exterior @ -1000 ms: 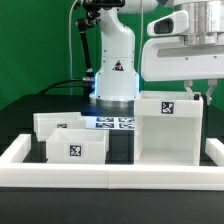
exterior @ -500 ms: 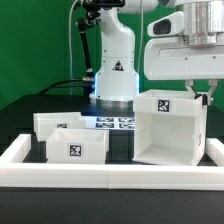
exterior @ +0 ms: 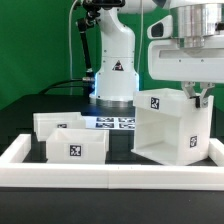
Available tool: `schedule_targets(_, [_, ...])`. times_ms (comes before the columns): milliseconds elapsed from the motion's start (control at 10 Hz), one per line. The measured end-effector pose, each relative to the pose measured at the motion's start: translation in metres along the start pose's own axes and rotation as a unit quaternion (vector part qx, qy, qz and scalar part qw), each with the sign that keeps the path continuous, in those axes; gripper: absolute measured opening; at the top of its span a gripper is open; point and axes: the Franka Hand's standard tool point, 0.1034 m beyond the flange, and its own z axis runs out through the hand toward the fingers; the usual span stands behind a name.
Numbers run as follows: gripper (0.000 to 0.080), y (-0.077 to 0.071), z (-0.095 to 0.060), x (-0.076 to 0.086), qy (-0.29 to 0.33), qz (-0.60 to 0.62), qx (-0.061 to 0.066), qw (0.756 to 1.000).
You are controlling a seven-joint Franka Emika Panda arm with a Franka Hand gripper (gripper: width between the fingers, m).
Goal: Assemble drawer
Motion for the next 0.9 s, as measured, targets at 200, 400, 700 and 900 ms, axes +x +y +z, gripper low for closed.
schedule_targets(200, [0.0038,0.000,0.000,-0.001,-0.003,0.054,0.002,0.999])
schedule_targets(400, [0.0038,0.000,0.000,0.000,-0.006,0.111,0.003,0.994])
schedule_targets(700, [0.0038,-0.002,0.000,0.006,-0.030,0.224,0.014,0.974])
schedule_targets(900, [0.0038,-0.013,0.000,0.016,-0.042,0.291,0.021,0.955])
